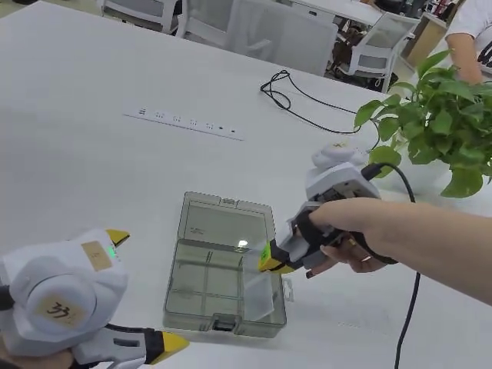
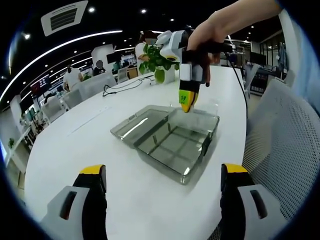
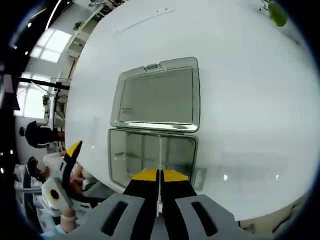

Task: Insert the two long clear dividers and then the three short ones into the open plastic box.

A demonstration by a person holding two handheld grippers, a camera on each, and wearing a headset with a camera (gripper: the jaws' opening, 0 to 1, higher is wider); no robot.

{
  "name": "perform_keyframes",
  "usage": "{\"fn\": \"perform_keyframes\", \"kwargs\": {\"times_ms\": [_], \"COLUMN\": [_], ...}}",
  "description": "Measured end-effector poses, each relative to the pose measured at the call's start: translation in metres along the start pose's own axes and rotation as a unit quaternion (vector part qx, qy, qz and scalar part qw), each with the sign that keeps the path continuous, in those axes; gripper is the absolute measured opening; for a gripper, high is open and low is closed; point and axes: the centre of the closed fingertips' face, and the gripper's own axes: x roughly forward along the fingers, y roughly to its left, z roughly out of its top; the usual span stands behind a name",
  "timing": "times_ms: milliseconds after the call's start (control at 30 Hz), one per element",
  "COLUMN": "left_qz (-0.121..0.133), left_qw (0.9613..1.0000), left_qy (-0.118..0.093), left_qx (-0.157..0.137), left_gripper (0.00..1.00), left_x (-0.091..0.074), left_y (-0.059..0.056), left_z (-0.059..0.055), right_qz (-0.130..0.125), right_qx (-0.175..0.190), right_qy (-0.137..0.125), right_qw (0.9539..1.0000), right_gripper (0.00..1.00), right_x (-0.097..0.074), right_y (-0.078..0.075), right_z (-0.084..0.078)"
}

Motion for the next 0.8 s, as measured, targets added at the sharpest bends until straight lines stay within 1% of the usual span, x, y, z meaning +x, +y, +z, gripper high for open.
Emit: {"fn": "perform_keyframes", "kwargs": {"times_ms": [333,367,500,700,800], "left_qz": [0.0,0.0,-0.001,-0.002,-0.003], "left_qw": [1.0,1.0,1.0,1.0,1.0], "left_qy": [0.001,0.001,0.002,0.003,0.003], "left_qx": [-0.002,-0.002,0.0,0.0,0.0], "left_gripper": [0.96,0.96,0.96,0.96,0.95], "left_x": [0.0001,0.0001,0.0005,0.0005,0.0006], "left_y": [-0.0001,-0.0001,-0.0008,-0.0009,-0.0013], "left_z": [-0.0006,-0.0006,-0.0008,-0.0012,-0.0013], "right_qz": [-0.011,-0.017,-0.012,-0.01,-0.011], "right_qx": [-0.009,-0.011,-0.006,-0.003,-0.002], "right_qy": [0.0,-0.003,-0.003,-0.003,0.001], "right_qw": [0.9999,0.9998,0.9999,0.9999,0.9999], "right_gripper": [0.02,0.02,0.02,0.02,0.02], "right_x": [0.001,0.0009,0.0021,0.0029,0.0027], "right_y": [-0.002,-0.0038,-0.0032,-0.0017,-0.001], "right_z": [-0.0005,-0.0001,-0.0009,-0.0004,-0.0008]}}
